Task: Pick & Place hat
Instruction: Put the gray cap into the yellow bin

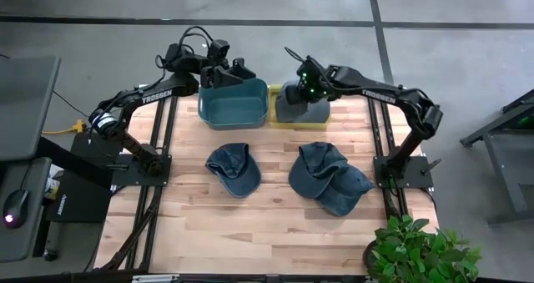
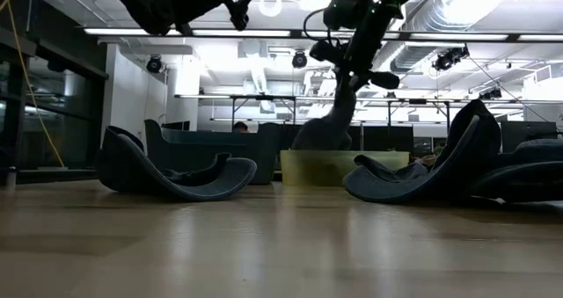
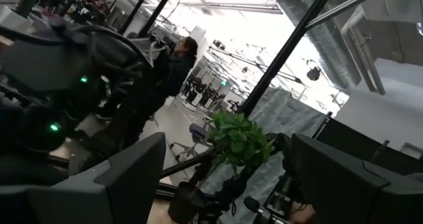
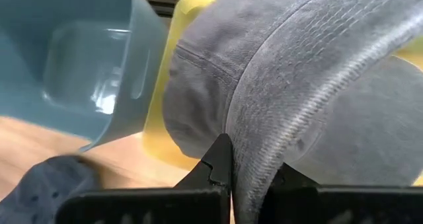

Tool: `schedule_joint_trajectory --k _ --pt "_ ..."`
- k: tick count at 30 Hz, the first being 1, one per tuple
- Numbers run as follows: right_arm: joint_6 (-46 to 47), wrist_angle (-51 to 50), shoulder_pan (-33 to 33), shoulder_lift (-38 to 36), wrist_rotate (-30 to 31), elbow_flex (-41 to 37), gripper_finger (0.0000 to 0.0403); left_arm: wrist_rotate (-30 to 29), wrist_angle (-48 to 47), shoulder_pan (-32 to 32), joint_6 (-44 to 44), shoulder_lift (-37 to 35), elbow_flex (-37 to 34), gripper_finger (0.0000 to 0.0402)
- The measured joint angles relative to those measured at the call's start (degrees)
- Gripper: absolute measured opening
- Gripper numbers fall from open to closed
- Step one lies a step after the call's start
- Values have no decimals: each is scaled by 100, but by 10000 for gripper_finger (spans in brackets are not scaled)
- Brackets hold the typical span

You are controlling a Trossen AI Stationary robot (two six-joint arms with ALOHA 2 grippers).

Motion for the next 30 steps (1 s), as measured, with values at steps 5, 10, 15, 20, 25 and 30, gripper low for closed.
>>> schedule_joint_trajectory --k 5,10,15,20,25,30 --pt "74 -73 -124 159 -171 0 6 81 -106 0 -2 2 1 321" --pt "105 -125 -159 220 -224 0 20 101 -195 0 -1 2 1 321" --pt "140 -275 -183 160 144 10 59 264 -200 0 -2 2 1 321" --pt "155 -648 -259 134 231 121 114 359 -202 0 -2 2 1 321" --pt "133 -942 -266 132 339 249 169 357 -202 0 0 2 1 321" --pt "85 -1437 -265 132 648 564 199 357 -203 0 -1 4 1 321"
